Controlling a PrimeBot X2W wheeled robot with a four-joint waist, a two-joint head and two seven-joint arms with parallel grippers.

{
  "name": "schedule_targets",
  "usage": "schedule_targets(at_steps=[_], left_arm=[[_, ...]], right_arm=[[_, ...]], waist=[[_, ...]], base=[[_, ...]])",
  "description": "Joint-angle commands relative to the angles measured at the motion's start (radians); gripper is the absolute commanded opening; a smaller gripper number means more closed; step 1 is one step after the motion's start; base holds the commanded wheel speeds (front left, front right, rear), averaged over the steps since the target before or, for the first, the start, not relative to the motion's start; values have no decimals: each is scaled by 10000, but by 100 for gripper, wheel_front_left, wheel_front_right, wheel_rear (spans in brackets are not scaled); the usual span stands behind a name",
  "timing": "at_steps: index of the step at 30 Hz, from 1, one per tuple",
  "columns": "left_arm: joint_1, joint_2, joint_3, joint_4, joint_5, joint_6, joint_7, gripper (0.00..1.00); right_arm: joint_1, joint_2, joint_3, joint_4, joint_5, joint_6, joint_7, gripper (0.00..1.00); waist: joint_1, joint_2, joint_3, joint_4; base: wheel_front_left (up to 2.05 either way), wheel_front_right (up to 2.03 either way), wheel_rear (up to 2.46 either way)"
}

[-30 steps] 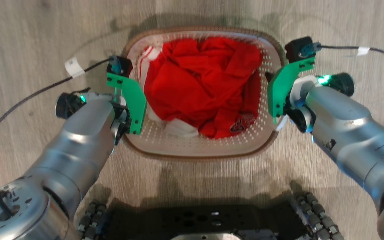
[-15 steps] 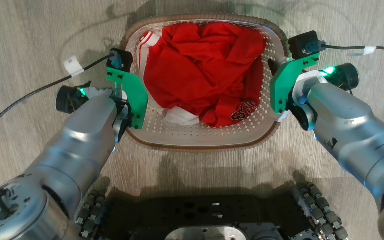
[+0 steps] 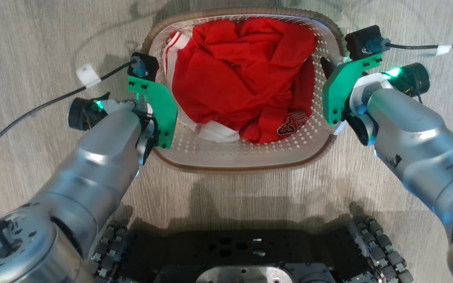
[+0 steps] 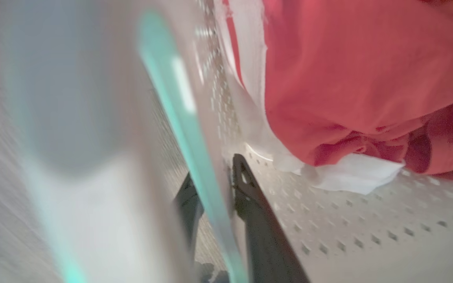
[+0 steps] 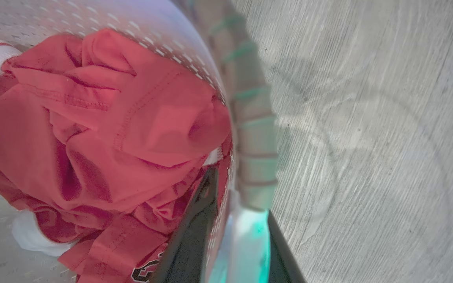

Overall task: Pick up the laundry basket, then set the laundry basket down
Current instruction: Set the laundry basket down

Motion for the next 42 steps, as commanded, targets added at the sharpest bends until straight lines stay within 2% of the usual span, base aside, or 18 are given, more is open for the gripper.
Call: schedule_targets(at_steps=[1, 2, 3, 11, 28, 35, 42], left_arm=[[2, -83, -259, -214, 314, 150, -197, 60], [1, -83, -259, -199, 324, 279, -265, 100], [20, -83, -253, -188, 272, 379, -255, 100], [-90, -83, -258, -172, 256, 875, -368, 100], [248, -83, -265, -147, 440, 866, -301, 100], [550, -83, -259, -141, 276, 925, -596, 100], [1517, -83, -262, 48, 211, 715, -1178, 100]], right_arm=[[257, 395, 188, -107, -163, 159, -120, 28], [231, 418, 188, -23, -245, 159, -192, 50], [245, 449, 188, 70, -206, 159, -214, 100], [268, 602, 188, 415, -21, 159, -96, 100], [572, 784, 188, 1301, 177, 159, 275, 100], [902, 839, 188, 1583, 349, 159, 527, 100], [1894, 976, -45, 1616, 888, 159, 267, 100]], waist=[[1, 0, -28, 10], [1, 0, -39, 21], [1, 0, -52, 28], [1, 0, -82, 60], [1, 0, -985, 67], [1, 0, -1864, 133], [1, 0, -3794, 198]], base=[[0, 0, 0], [0, 0, 0], [0, 0, 0], [0, 0, 0], [0, 0, 0], [0, 0, 0], [0, 0, 0]])
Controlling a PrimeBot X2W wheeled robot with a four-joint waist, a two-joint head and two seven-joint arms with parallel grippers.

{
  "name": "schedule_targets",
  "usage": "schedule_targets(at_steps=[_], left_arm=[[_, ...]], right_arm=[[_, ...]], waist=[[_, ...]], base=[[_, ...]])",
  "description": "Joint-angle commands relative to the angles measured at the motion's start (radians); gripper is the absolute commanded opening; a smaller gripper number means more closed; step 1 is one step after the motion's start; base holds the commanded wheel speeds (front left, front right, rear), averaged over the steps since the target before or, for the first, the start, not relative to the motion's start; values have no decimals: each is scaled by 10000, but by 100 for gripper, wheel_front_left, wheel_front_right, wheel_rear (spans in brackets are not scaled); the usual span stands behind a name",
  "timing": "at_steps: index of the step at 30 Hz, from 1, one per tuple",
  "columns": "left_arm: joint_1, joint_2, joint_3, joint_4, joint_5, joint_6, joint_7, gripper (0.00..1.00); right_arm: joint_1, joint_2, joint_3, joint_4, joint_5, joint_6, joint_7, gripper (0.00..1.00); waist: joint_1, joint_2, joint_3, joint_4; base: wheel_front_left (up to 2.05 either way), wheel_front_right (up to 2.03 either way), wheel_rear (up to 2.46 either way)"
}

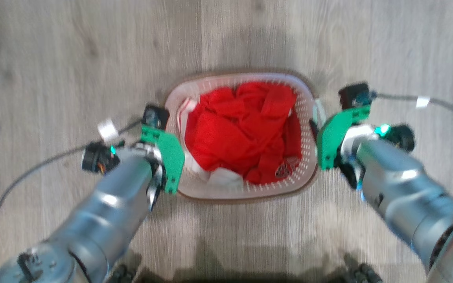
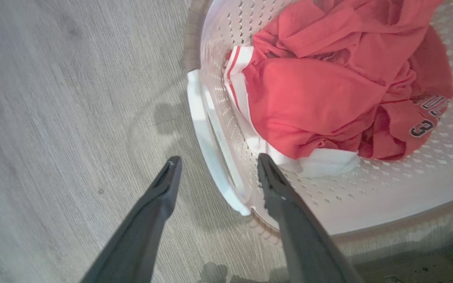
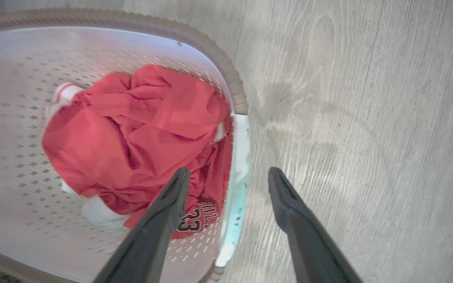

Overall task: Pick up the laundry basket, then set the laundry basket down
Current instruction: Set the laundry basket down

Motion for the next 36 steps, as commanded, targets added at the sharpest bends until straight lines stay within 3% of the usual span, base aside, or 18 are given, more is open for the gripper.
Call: schedule_targets(at_steps=[1, 10, 13, 16, 20, 25, 28, 29, 31, 36], left_arm=[[295, 137, 52, 22, -19, -90, -218, 100], [1518, 137, 175, 417, -27, -409, -2263, 100], [1712, 137, 548, 481, -253, -400, -3117, 100], [1585, 164, 980, 240, -200, -173, -3330, 100], [1609, 778, 2834, -1965, 835, 715, -3344, 100], [3333, 1312, 5961, -5746, 3380, 1437, -3347, 100], [4577, 1177, 7557, -7667, 4838, 1259, -3347, 100], [4577, 1177, 7557, -7667, 4838, 1259, -3347, 100], [5360, 950, 8477, -8587, 5627, 1195, -3348, 100], [6806, 437, 9889, -9943, 6825, 591, -3348, 100]], right_arm=[[727, 186, -65, -193, 183, 69, -217, 100], [2231, -191, -867, -1386, 953, 69, -1689, 100], [2240, -670, -2561, -2129, 249, 69, -1738, 100], [2604, -986, -4500, -3036, -1227, 69, -1740, 100], [3823, -962, -7195, -4827, -3697, 69, -1742, 100], [5593, -305, -9609, -7335, -6322, 69, -1743, 100], [6449, 63, -10400, -8674, -7341, 69, -1743, 100], [6449, 63, -10400, -8674, -7341, 69, -1743, 100], [6915, 216, -10677, -9513, -7876, 69, -1743, 100], [8013, 454, -11180, -11153, -8709, 69, -1743, 100]], waist=[[0, 0, -1218, 52], [0, 0, -4397, 13], [0, 0, -5290, -84], [0, 0, -5741, -115], [0, 0, -6233, -67], [0, 0, -6543, 30], [0, 0, -6658, 68], [0, 0, -6658, 68], [0, 0, -6715, 93], [0, 0, -6830, 245]], base=[[0, 0, 0], [0, 0, 0], [0, 0, 0], [0, 0, 0], [0, 0, 0], [0, 0, 0], [0, 0, 0], [0, 0, 0], [0, 0, 0], [0, 0, 0]])
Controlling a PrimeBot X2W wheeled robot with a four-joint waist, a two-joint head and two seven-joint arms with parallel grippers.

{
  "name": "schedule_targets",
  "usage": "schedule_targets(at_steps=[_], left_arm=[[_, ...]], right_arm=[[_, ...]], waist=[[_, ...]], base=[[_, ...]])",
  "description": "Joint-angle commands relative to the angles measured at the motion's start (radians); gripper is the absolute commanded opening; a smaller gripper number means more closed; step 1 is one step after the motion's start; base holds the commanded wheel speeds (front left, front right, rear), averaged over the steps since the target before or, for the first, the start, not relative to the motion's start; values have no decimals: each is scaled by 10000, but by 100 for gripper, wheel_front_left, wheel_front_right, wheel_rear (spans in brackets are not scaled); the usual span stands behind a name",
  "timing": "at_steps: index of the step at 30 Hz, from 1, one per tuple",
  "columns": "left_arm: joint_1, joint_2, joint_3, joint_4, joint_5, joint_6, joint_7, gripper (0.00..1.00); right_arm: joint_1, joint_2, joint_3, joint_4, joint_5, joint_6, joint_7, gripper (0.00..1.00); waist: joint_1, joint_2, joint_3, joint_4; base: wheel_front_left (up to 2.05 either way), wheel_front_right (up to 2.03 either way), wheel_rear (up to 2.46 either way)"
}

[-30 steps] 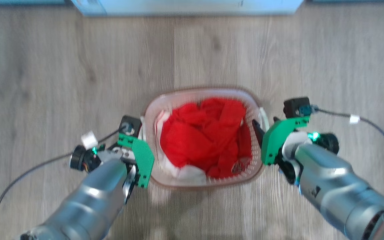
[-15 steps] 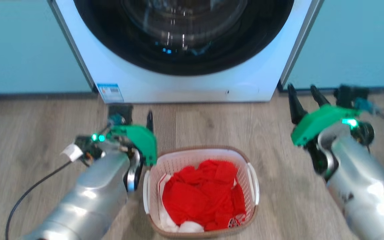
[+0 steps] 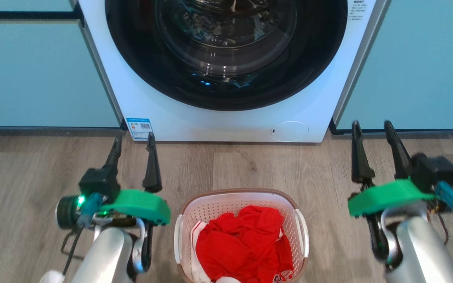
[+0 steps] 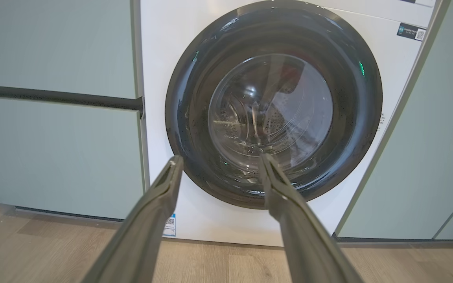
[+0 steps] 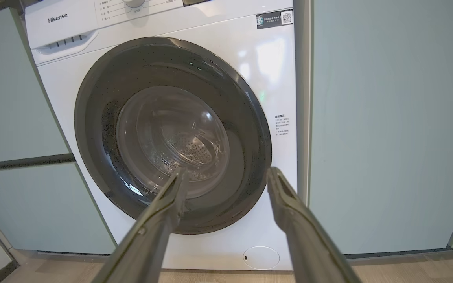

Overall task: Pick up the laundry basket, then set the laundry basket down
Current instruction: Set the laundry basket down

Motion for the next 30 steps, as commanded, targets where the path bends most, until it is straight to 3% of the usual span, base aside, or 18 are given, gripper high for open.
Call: schedule_targets(at_steps=[1, 9, 16, 30], left_arm=[[-166, -65, 656, -580, 238, -114, -94, 100], [1117, -276, 1200, -849, 480, -690, -94, 100], [1437, -280, 898, -1062, 942, -843, -95, 100], [1382, -282, 794, -894, 592, -1204, -95, 100]], right_arm=[[118, 126, 18, -635, -131, 69, -117, 100], [1408, 273, -527, -1388, -892, 69, -118, 100], [1760, 302, -579, -1481, -842, 69, -118, 100], [1756, 305, -530, -1472, -724, 69, -118, 100]], waist=[[1, -1, -38, 74], [1, -1, -180, 214], [1, -1, -232, 101], [1, -1, -263, 9]], base=[[0, 0, 0], [0, 0, 0], [0, 0, 0], [0, 0, 0]])
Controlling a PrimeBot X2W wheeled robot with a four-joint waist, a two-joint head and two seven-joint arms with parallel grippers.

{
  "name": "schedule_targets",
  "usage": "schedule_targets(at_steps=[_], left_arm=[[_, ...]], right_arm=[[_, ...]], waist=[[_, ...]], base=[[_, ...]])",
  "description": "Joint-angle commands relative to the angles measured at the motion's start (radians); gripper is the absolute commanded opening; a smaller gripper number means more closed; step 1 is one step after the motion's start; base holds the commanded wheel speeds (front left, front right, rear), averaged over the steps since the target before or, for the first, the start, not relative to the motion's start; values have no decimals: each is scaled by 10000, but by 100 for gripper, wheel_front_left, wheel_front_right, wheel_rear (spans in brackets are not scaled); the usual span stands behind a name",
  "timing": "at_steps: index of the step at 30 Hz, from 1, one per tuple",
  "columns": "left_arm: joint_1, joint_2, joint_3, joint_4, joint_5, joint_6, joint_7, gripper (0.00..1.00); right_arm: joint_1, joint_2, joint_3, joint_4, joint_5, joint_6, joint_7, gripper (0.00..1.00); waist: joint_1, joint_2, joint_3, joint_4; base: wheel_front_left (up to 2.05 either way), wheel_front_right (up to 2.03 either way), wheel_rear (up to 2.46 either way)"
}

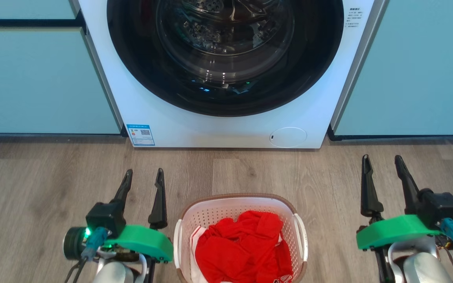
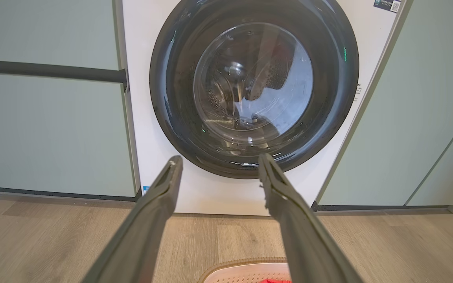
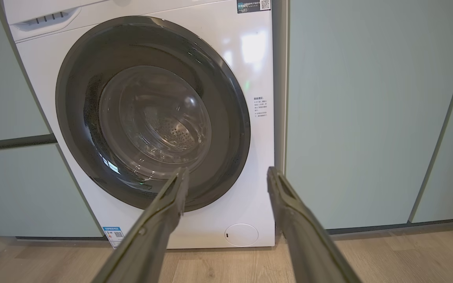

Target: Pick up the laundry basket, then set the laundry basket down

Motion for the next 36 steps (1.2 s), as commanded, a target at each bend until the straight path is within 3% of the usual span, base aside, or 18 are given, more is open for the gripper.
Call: schedule_targets(at_steps=[1, 27, 28, 36], left_arm=[[-369, -21, 249, -262, -50, -28, -95, 100], [-343, -22, 248, -199, -375, -162, -95, 100], [4, 0, -16, 99, -310, -185, -2, 0], [229, 32, 92, 563, -864, -241, 144, 0]], right_arm=[[-226, -48, 244, -333, 65, 69, -118, 100], [-259, -47, 262, -218, 95, 69, -118, 100], [1, 4, 73, 44, 3, 0, 0, 0], [101, 6, 99, 604, 566, 3, 126, 0]], waist=[[1, -1, -15, 13], [1, -1, -7, -5], [1, -1, -7, -7], [1, -1, 17, -41]], base=[[0, 0, 0], [0, 0, 0], [0, 0, 0], [0, 0, 0]])
